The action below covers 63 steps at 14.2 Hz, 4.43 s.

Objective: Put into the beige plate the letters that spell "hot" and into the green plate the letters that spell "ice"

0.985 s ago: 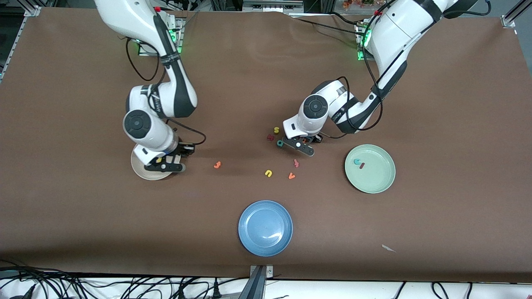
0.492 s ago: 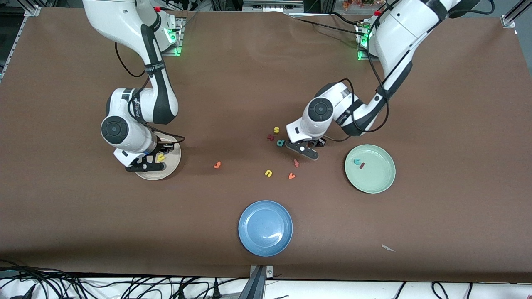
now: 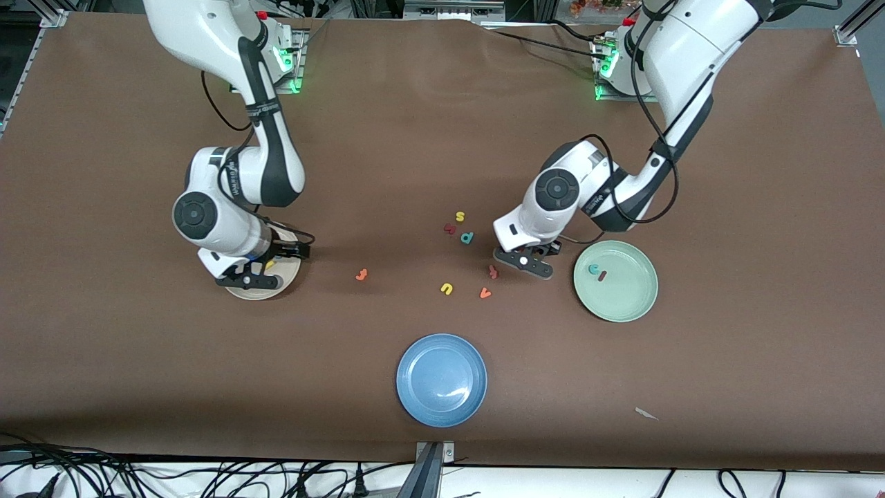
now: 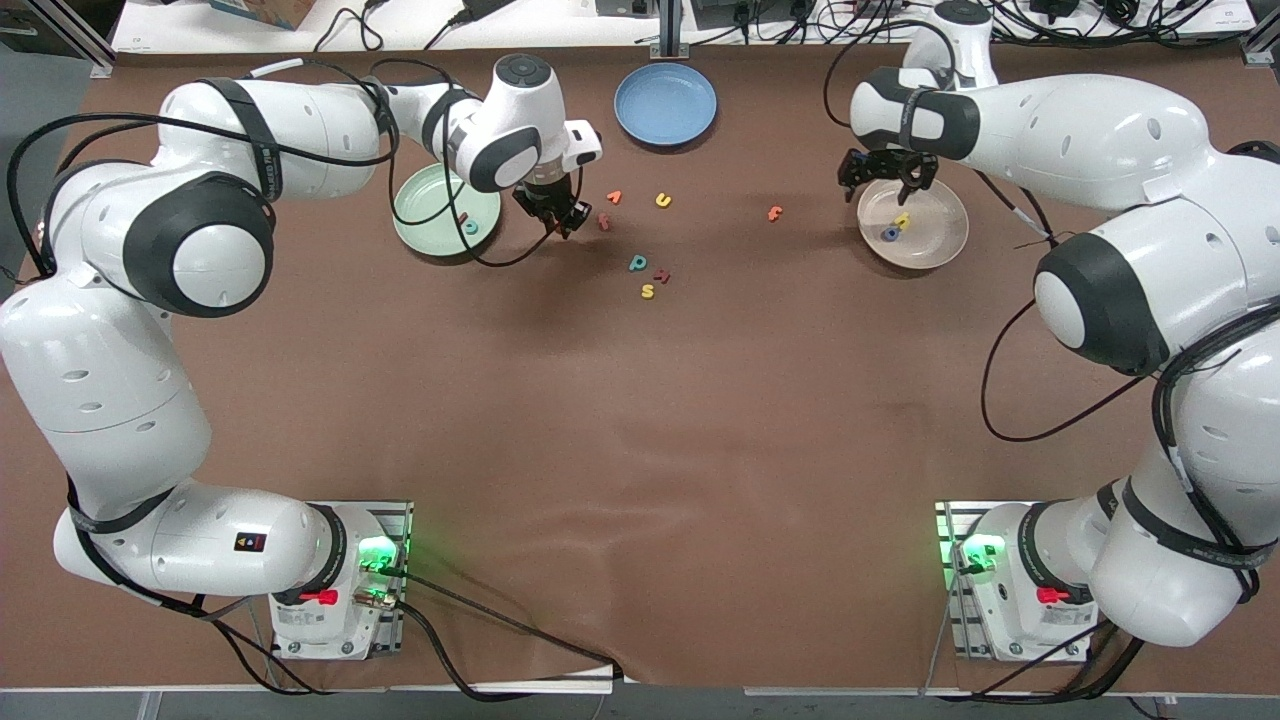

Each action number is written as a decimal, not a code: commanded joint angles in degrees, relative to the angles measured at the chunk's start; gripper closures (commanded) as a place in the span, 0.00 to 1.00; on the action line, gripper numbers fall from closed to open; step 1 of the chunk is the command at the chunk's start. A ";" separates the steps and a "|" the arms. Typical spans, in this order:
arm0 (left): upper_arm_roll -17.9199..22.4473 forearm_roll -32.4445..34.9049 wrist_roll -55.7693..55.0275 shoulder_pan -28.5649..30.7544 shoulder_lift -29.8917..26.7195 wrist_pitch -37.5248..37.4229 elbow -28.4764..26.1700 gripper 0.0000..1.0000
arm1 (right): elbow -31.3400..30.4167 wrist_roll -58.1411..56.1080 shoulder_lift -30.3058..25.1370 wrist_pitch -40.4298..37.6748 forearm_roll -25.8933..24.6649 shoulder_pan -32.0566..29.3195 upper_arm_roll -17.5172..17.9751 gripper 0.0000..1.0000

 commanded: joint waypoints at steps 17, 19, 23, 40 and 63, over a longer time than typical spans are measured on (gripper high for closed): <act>-0.11 0.99 35.66 17.52 1.61 -5.66 3.35 0.08 | 13.71 28.30 15.21 6.11 7.38 0.18 8.47 0.03; -0.37 -0.24 39.63 17.62 1.72 -6.62 5.65 0.00 | 14.76 28.82 16.19 6.11 7.21 0.54 9.35 0.16; -1.86 -0.42 40.00 16.91 -1.88 -14.16 8.81 0.00 | 14.94 28.48 16.19 5.94 6.94 0.54 9.53 0.39; -1.17 -13.95 39.65 17.53 -24.64 -48.72 20.77 0.00 | 15.03 28.30 16.10 5.85 6.50 0.54 9.44 0.84; 25.99 -20.37 25.32 2.41 -37.66 -38.44 5.92 0.00 | 4.39 -17.85 5.56 -10.59 2.90 -0.08 -12.00 0.00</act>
